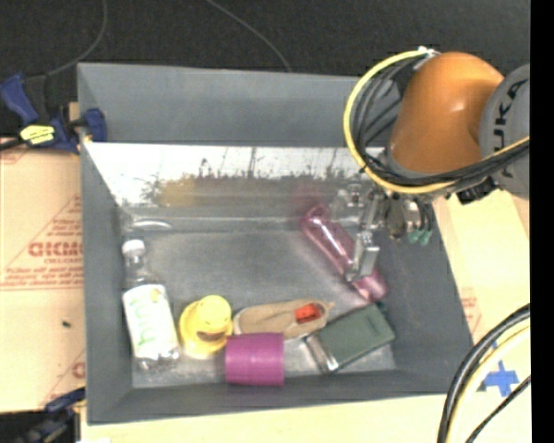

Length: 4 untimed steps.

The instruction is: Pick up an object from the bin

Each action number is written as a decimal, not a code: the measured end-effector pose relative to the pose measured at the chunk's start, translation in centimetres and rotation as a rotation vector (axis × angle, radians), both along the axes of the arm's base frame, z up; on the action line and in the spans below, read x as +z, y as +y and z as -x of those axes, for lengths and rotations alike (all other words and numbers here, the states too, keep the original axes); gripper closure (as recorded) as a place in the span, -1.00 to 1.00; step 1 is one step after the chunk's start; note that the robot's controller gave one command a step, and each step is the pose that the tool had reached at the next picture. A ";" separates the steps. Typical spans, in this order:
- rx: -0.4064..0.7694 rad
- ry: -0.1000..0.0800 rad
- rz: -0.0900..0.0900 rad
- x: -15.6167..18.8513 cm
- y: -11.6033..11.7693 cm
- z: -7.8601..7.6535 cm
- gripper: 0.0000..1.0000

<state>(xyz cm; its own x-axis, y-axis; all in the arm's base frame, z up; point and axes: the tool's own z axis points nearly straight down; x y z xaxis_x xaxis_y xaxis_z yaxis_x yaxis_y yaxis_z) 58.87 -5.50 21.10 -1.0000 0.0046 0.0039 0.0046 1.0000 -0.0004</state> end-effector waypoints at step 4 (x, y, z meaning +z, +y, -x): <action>0.146 -0.023 0.005 -13.4 -3.0 1.7 -1.00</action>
Offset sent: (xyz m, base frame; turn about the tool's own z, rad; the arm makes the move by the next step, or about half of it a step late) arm -0.0073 0.0056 -0.1017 -0.0205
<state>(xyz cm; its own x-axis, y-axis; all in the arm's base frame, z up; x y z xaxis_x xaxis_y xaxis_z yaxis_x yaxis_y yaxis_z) 57.17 -8.48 7.72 -0.9898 -0.1411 -0.0186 -0.1410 0.9900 -0.0066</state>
